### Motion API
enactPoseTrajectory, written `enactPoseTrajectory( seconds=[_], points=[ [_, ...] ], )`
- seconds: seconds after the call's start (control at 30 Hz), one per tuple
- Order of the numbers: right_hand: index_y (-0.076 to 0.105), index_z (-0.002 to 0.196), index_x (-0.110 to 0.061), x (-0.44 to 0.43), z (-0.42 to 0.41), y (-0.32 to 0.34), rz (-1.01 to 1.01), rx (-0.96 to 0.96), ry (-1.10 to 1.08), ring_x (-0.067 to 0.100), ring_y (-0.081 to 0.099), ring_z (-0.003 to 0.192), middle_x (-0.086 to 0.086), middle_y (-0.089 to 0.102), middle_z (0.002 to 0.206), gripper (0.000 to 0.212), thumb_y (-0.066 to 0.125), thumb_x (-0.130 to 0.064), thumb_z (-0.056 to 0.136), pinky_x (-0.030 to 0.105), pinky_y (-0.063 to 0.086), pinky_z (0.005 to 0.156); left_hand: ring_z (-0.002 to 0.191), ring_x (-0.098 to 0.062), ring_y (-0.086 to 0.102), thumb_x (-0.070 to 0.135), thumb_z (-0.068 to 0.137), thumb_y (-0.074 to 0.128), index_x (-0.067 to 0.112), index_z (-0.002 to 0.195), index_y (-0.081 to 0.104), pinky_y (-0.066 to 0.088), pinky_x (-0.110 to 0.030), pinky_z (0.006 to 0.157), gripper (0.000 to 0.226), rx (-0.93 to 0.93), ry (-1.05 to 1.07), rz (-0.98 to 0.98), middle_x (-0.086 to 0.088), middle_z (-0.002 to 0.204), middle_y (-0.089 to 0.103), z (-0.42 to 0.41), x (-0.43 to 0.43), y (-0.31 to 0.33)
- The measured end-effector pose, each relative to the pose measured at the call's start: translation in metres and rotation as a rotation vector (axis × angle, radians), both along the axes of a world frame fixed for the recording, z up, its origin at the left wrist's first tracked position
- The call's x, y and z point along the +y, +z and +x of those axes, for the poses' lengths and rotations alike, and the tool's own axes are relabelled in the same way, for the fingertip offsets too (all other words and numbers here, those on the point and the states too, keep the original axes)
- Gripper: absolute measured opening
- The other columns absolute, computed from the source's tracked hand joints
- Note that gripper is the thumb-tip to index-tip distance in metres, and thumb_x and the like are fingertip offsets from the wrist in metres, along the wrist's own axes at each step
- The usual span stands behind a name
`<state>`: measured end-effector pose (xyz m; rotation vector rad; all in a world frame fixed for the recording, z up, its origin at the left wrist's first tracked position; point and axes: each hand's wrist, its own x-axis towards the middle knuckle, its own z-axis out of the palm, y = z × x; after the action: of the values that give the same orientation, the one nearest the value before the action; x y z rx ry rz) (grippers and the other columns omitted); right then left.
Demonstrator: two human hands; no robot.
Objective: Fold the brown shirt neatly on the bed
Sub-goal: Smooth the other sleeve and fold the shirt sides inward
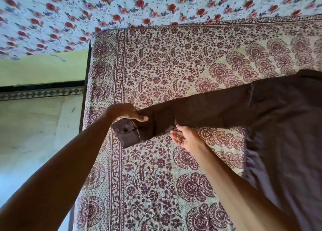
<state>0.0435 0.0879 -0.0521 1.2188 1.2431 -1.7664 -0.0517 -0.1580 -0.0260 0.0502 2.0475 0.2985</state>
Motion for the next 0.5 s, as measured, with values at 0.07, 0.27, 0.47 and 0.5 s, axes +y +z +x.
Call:
enactPoseTrajectory(
  seconds=[0.07, 0.27, 0.47, 0.5],
  points=[
    [0.061, 0.096, -0.005, -0.006, -0.001, -0.006, -0.061, -0.051, -0.069, 0.02, 0.065, 0.079, 0.01, 0.07, 0.087, 0.019, 0.047, -0.016, 0.1, 0.031, 0.052, 0.071, 0.105, -0.022, 0.059, 0.063, 0.064, 0.074, 0.015, 0.118, 0.062, 0.049, -0.036, 0.092, 0.073, -0.149, -0.023, -0.049, 0.001, 0.112, 0.063, 0.003, -0.008, -0.003],
    [0.064, 0.1, 0.0, -0.011, 0.003, -0.018, -0.018, -0.009, 0.05, 0.019, 0.067, 0.073, 0.011, 0.072, 0.087, 0.023, 0.048, -0.016, 0.099, 0.029, 0.053, 0.062, 0.088, -0.022, 0.063, 0.044, 0.065, 0.081, 0.008, 0.098, 0.068, 0.048, -0.033, 0.091, 0.05, 0.04, -0.048, -0.267, -0.001, 0.091, 0.066, -0.003, -0.028, -0.015],
    [0.065, 0.069, -0.005, 0.033, 0.017, -0.014, 0.275, 0.129, 0.441, 0.018, 0.057, 0.043, 0.011, 0.066, 0.059, 0.033, 0.061, -0.027, 0.093, 0.02, 0.036, 0.037, 0.138, -0.034, 0.027, 0.036, 0.087, 0.058, 0.013, 0.137, 0.038, 0.015, -0.057, 0.115, 0.058, 0.652, -0.021, -0.392, -0.016, 0.149, 0.03, 0.015, 0.028, -0.017],
    [0.065, 0.06, -0.009, 0.045, 0.016, -0.017, 0.396, 0.163, 0.472, 0.02, 0.059, 0.043, 0.008, 0.066, 0.054, 0.036, 0.064, -0.031, 0.088, 0.021, 0.038, 0.037, 0.139, -0.034, 0.024, 0.033, 0.089, 0.055, 0.013, 0.139, 0.035, 0.015, -0.054, 0.115, 0.058, 0.713, -0.006, -0.322, -0.016, 0.151, 0.027, 0.02, 0.046, -0.016]
  ],
)
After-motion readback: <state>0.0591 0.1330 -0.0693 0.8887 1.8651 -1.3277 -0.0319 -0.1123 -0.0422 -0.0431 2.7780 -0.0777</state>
